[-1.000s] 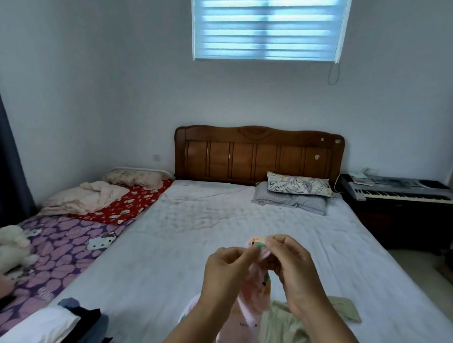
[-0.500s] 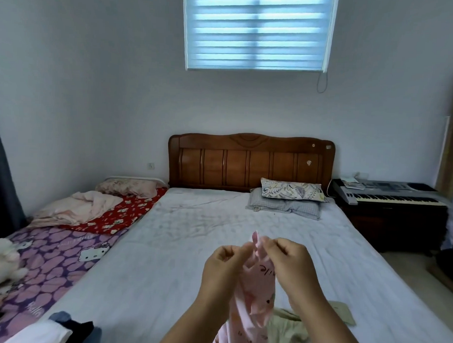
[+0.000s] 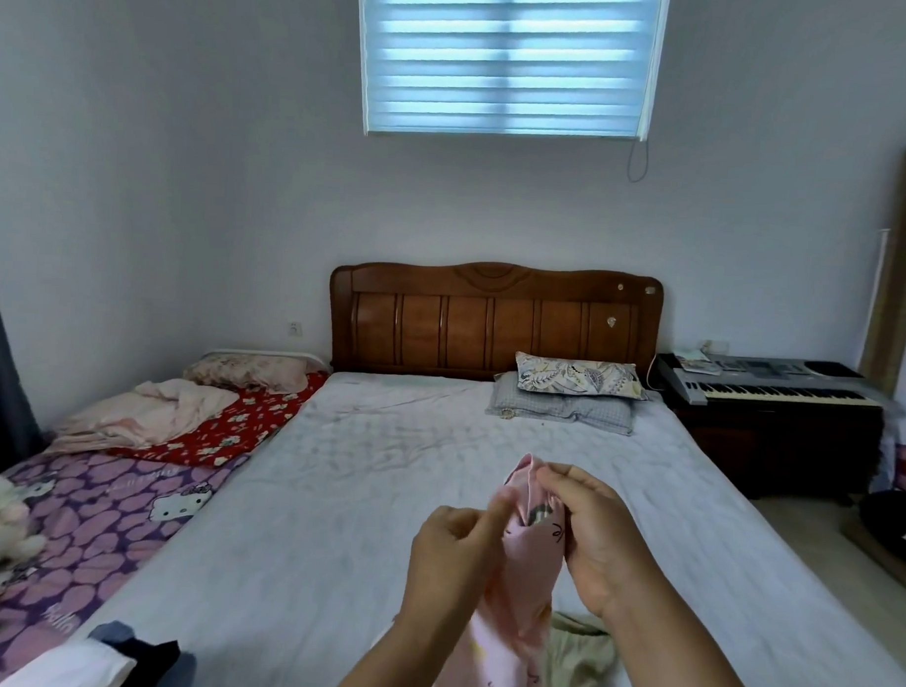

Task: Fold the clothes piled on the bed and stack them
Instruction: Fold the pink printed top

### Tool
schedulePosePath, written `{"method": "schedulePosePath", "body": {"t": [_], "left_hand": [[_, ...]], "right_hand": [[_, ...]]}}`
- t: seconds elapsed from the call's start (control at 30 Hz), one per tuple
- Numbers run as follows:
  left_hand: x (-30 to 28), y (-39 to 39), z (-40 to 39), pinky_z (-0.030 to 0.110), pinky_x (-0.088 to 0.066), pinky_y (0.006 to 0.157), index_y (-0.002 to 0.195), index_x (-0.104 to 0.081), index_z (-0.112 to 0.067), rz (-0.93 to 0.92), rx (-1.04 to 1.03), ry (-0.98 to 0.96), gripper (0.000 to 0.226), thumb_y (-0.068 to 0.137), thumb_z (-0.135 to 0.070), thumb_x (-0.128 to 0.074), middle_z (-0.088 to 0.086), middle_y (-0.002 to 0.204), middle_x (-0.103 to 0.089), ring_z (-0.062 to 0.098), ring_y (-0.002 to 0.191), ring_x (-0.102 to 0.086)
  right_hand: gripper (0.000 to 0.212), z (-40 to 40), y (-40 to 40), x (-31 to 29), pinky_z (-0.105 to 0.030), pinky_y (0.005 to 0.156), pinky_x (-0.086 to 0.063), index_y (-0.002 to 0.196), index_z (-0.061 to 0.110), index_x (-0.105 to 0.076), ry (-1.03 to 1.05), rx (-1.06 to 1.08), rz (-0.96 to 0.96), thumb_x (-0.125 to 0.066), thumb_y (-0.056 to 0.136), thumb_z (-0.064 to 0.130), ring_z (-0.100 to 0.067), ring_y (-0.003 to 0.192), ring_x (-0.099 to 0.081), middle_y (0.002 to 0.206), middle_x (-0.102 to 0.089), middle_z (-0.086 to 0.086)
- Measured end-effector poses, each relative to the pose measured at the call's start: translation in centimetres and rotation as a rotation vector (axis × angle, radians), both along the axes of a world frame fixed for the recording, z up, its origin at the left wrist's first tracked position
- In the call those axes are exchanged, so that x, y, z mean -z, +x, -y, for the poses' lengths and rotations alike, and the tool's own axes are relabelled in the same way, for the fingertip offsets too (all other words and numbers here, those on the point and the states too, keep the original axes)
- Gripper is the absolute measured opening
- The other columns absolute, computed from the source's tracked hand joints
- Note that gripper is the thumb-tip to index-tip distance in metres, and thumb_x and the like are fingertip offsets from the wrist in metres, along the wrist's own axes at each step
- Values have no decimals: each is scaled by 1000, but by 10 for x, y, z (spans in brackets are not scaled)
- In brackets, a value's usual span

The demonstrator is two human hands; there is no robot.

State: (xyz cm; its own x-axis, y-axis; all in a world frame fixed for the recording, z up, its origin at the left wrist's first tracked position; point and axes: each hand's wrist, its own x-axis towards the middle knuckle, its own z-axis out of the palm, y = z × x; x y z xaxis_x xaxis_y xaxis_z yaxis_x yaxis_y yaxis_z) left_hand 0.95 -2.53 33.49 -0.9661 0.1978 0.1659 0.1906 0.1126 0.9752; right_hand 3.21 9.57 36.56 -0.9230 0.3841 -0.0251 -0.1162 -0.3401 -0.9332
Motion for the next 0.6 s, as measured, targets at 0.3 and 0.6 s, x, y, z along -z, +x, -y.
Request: {"method": "schedulePosePath", "body": {"t": [0.3, 0.6], "left_hand": [[37, -18, 5, 23, -43, 59, 77, -63, -29, -515, -203, -344, 12, 67, -36, -63, -11, 68, -51, 5, 65, -52], [31, -15, 9, 32, -38, 74, 65, -65, -27, -547, -188, -181, 35, 82, -44, -41, -16, 84, -50, 8, 75, -53]], "right_hand": [[19, -5, 0, 7, -25, 67, -39, 94, 14, -58, 253, 70, 2, -49, 88, -1, -14, 76, -49, 82, -54, -3], [31, -15, -7, 33, -37, 79, -45, 96, 29, -54, 1430, 311, -247, -60, 74, 7, -16, 76, -59, 89, -59, 9]]}}
